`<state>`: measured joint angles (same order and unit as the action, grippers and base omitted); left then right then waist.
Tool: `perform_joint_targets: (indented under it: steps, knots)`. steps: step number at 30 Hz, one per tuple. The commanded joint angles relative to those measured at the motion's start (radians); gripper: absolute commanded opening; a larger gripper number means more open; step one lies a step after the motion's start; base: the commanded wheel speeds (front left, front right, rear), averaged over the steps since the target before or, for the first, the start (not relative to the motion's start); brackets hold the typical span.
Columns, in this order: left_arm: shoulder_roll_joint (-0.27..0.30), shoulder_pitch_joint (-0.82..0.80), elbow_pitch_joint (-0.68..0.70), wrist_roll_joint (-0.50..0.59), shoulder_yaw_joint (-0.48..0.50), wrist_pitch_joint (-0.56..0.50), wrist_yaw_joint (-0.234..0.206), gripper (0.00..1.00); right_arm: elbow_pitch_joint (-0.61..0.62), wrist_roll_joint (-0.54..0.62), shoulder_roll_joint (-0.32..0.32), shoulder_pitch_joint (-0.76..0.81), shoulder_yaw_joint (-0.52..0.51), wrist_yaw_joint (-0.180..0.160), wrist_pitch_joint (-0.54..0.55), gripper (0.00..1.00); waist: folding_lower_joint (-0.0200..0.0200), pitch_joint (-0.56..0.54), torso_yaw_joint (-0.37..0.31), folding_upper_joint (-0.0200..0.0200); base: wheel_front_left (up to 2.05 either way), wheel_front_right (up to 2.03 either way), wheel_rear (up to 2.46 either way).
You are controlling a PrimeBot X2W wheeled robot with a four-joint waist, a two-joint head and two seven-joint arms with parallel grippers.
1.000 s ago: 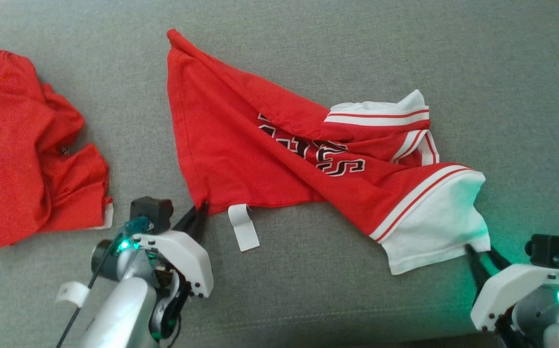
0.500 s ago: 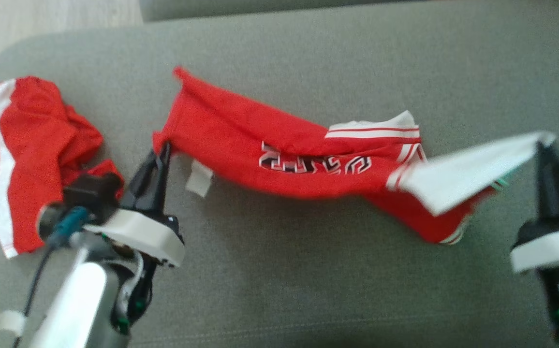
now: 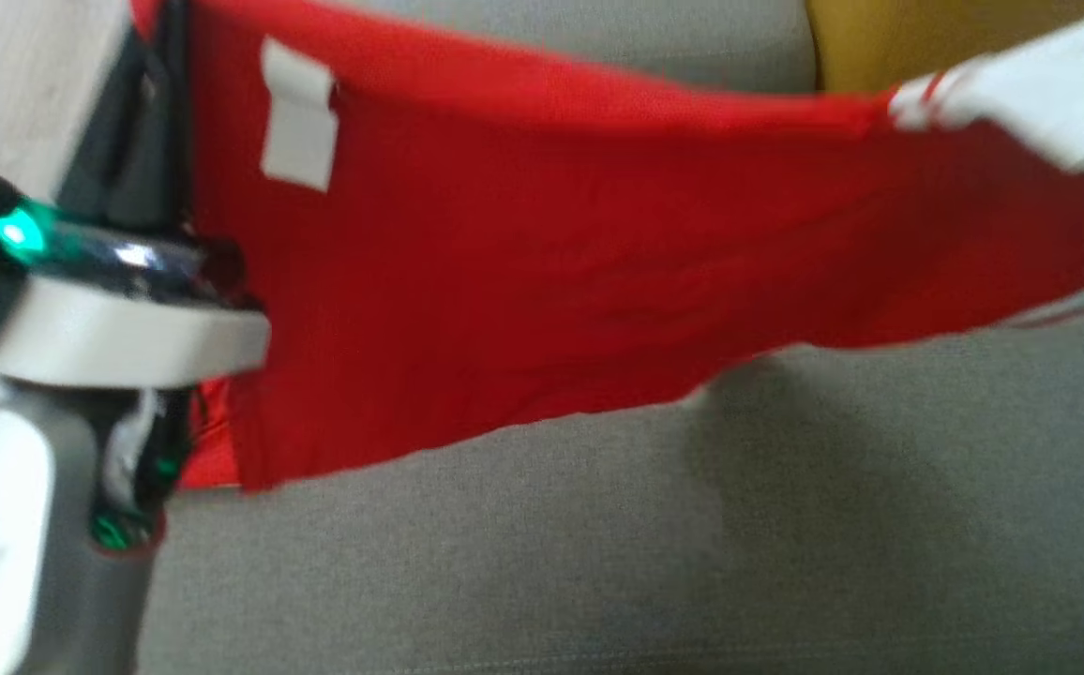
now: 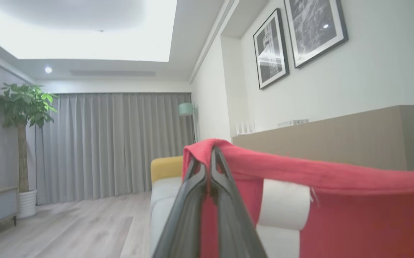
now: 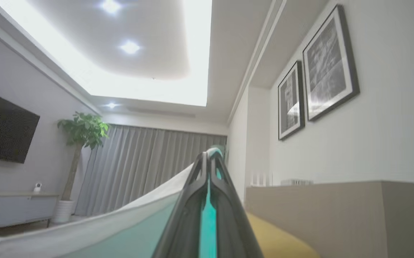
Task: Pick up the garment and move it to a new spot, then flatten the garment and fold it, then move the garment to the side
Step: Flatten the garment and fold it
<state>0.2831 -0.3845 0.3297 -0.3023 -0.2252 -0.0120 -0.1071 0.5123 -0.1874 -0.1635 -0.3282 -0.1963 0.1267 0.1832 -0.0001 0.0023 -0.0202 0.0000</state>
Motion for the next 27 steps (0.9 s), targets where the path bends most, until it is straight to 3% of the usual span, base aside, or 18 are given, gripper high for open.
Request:
perform_joint_targets:
  steps: [1, 9, 15, 24, 27]
  knots:
    - [0.038, -0.074, 0.04, -0.002, 0.054, -0.01, -0.007, 0.0, 0.035, -0.003, -0.025, -0.068, 0.016, 0.004, 0.001, 0.0, 0.0001, -0.008, -0.001, 0.0, 0.0, 0.0, 0.0]
    - [0.046, -0.165, 0.041, -0.032, 0.056, -0.053, 0.011, 0.0, -0.025, -0.062, -0.08, -0.237, 0.028, 0.004, 0.045, 0.0, 0.0001, -0.018, 0.001, 0.0, 0.0, 0.0, 0.0]
    - [0.005, -0.231, -0.079, -0.084, 0.008, -0.044, 0.058, 0.0, -0.176, -0.134, -0.097, -0.312, 0.073, 0.004, 0.051, 0.0, 0.0001, 0.015, 0.007, 0.0, 0.0, 0.0, 0.0]
    - [-0.088, -0.523, -0.524, -0.105, -0.023, 0.105, 0.132, 0.0, -0.569, -0.195, -0.105, -0.629, 0.205, 0.004, -0.068, 0.0, 0.0001, 0.105, 0.011, 0.0, 0.0, 0.0, 0.0]
    - [-0.114, -0.688, -0.777, -0.089, -0.022, 0.203, 0.154, 0.0, -0.799, -0.2, -0.084, -0.795, 0.264, 0.004, -0.166, 0.0, 0.0001, 0.136, 0.002, 0.0, 0.0, 0.0, 0.0]
